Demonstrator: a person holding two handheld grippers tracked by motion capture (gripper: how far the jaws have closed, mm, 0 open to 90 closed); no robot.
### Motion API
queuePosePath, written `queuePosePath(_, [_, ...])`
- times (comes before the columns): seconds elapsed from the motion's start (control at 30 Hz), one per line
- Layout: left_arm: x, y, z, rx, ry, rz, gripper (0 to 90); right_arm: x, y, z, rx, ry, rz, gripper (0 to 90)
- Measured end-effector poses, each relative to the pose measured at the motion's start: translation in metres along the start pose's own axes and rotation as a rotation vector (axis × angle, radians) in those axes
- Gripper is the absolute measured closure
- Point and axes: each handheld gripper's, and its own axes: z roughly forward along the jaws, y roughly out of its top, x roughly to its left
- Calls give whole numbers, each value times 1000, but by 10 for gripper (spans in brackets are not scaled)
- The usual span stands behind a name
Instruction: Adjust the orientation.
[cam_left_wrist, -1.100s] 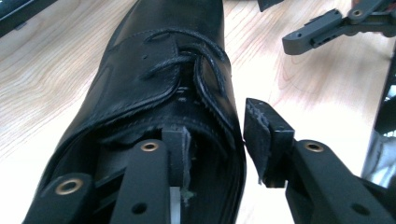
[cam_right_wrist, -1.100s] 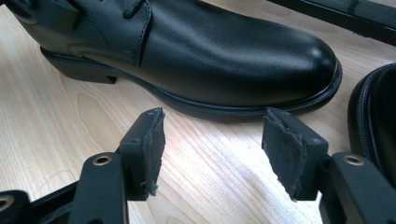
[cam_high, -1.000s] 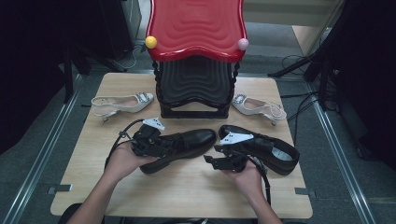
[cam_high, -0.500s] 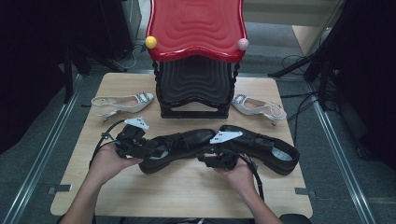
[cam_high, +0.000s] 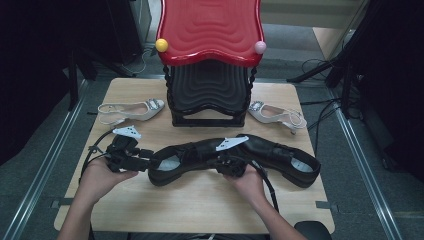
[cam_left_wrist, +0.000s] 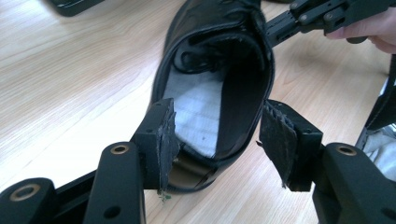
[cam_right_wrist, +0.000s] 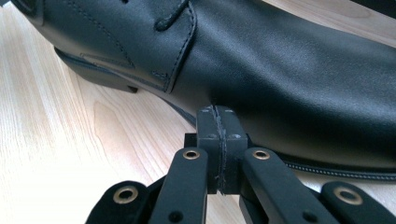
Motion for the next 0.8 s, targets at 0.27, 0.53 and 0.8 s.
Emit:
queuePosePath(0.27, [7, -10, -10, -10, 26, -36, 458, -5, 6, 5, 5, 3, 8, 900])
queuePosePath(0.53, [12, -22, -14, -14, 80, -64, 471, -11, 13, 11, 12, 8, 19, 900])
queuePosePath(0.8, [16, -33, -19, -78, 81, -83, 636, -16, 22, 20, 16, 1, 21, 900])
